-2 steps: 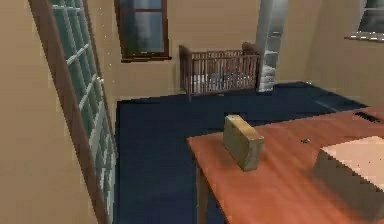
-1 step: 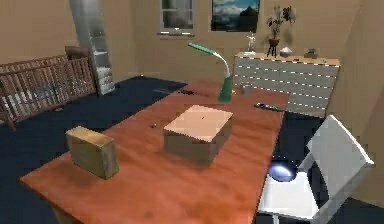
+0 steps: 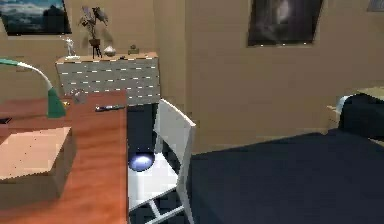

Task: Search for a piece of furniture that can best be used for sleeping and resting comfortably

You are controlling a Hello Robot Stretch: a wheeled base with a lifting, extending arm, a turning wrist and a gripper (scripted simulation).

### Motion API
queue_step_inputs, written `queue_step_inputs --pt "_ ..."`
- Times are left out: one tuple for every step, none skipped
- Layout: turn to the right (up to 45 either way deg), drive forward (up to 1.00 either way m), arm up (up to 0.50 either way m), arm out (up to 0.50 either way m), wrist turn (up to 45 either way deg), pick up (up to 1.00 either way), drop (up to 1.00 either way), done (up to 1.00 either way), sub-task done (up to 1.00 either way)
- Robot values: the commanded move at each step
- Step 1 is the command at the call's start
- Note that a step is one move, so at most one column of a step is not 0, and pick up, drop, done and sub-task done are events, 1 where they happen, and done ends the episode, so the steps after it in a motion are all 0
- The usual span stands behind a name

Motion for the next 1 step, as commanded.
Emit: queue_step_inputs --pt "39.0 0.0 0.0 0.0 0.0 0.0 0.0 0.0 0.0"
